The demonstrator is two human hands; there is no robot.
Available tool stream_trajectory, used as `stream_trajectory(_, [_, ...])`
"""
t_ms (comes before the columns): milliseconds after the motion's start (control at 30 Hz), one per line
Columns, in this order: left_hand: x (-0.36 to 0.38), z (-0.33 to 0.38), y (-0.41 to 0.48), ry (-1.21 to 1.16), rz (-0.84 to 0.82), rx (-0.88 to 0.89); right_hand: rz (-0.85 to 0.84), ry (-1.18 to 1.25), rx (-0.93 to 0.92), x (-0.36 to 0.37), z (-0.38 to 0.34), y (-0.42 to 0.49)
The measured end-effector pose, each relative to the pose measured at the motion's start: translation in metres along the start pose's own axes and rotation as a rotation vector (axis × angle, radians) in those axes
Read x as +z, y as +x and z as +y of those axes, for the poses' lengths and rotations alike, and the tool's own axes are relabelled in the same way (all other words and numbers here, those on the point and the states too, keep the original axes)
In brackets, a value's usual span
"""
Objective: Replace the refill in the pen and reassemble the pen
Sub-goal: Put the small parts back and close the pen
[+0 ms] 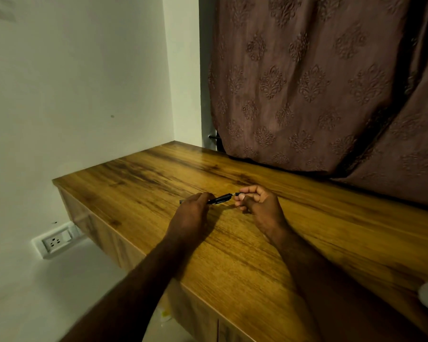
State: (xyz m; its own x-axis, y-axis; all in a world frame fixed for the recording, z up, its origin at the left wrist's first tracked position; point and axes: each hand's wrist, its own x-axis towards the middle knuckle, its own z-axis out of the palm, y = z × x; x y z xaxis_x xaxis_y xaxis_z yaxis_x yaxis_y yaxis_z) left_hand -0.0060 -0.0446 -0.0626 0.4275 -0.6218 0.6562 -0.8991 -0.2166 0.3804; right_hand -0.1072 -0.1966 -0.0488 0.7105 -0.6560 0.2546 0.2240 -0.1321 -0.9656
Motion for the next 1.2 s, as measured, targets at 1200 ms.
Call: stream_trajectory(1200, [-0.003,0.007,-0.001,-0.107,-0.012,0.001,-0.036,0.028,0.020,0.006,-0.010,-0.005])
